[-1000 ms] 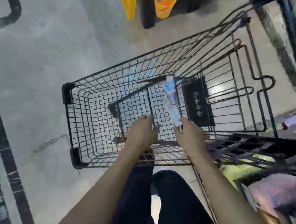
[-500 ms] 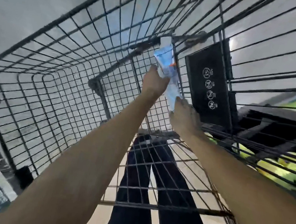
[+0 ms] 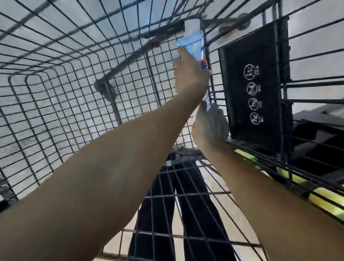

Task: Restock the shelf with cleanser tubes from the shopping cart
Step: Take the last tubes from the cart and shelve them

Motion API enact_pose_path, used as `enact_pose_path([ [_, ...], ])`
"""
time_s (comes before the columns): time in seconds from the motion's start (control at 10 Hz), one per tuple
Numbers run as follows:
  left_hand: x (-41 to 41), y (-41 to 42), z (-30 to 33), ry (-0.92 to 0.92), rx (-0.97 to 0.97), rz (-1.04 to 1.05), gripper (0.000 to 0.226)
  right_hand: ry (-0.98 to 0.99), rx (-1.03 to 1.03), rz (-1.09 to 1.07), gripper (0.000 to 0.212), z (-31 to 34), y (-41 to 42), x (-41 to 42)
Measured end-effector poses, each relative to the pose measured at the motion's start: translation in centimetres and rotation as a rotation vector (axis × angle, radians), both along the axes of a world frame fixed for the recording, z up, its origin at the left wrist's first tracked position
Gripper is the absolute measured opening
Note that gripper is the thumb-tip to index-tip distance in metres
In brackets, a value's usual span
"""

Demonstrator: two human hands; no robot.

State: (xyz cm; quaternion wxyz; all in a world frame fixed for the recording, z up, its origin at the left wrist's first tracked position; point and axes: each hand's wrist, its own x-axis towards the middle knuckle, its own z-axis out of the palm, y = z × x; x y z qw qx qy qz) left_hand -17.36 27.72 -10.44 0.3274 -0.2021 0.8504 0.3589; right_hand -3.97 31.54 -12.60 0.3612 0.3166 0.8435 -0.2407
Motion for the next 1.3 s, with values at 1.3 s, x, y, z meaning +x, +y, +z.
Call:
enact_pose_path([
  [1.3, 9.3, -13.2, 41.8, -0.004, 0.984, 0.258, 0.044, 0.596, -1.034, -0.831, 0.07, 41.7, 0.7, 3.4],
])
